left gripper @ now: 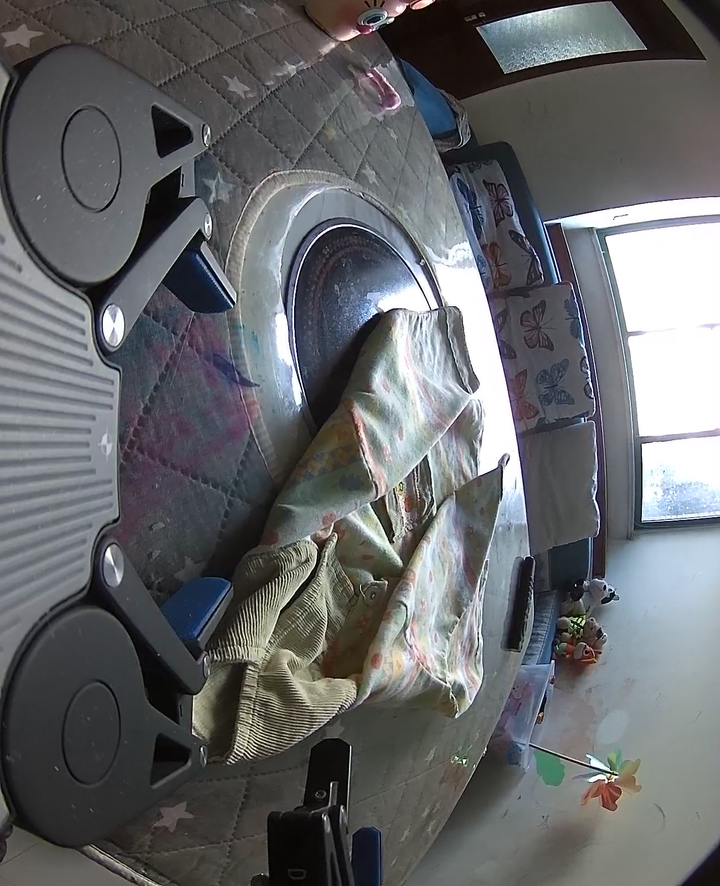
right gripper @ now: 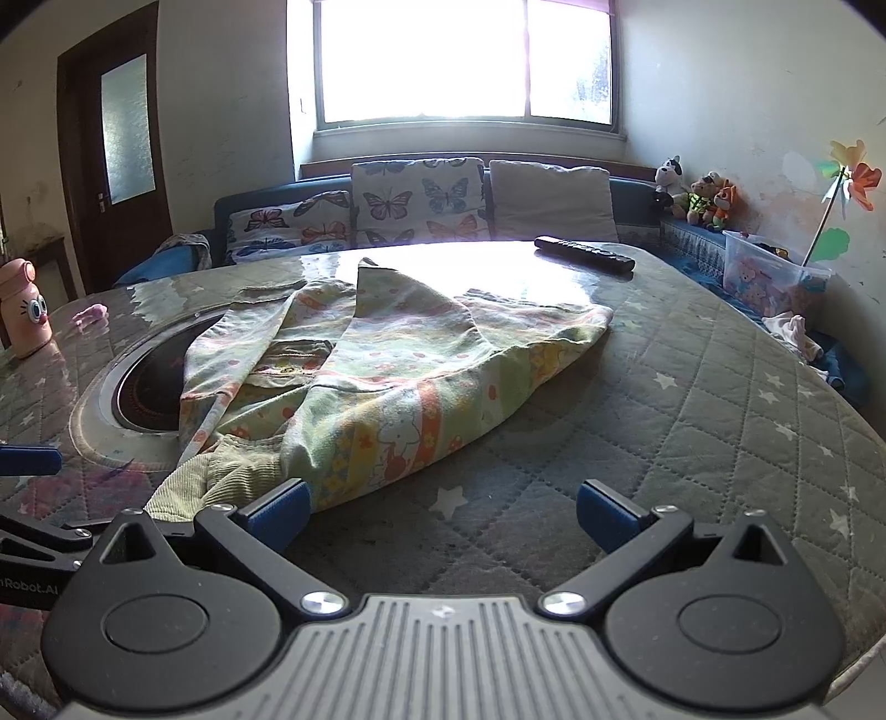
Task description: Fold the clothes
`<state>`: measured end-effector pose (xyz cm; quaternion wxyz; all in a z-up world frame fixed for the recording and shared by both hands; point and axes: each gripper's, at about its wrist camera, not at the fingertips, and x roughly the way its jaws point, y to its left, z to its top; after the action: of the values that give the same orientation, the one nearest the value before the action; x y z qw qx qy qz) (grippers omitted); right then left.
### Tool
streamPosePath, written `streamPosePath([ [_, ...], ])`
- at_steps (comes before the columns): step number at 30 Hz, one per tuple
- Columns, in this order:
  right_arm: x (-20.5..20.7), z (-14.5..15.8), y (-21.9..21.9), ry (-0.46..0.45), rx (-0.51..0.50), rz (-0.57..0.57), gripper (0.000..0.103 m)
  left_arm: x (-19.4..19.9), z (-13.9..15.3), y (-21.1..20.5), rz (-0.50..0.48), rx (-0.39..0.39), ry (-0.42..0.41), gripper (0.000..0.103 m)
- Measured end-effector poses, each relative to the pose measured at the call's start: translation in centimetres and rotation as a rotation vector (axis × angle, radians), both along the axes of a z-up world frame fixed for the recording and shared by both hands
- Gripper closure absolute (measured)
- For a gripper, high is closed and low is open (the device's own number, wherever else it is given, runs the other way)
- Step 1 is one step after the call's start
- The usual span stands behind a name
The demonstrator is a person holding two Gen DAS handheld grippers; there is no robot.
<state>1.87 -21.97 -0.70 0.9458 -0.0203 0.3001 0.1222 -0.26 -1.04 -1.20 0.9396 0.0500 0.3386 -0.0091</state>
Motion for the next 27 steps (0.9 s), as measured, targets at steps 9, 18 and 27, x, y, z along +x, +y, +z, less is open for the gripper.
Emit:
streamPosePath([
  [9,0.1,0.5,0.5,-0.01,0.005,0.026,0.0,0.3,0.0,-0.1,-0.01,0.003,0.003,0.0],
  [18,0.5,0.5,2.3,-0.01,-0.017,0.091,0.0,1.0,0.4,0.7,0.01,0.0,-0.006,0.0],
  [27,1.0,-0.3,2.9,0.02,-0.042,0.122,0.0,2.2,0.9,0.9,0.009,0.005,-0.013,0.0],
])
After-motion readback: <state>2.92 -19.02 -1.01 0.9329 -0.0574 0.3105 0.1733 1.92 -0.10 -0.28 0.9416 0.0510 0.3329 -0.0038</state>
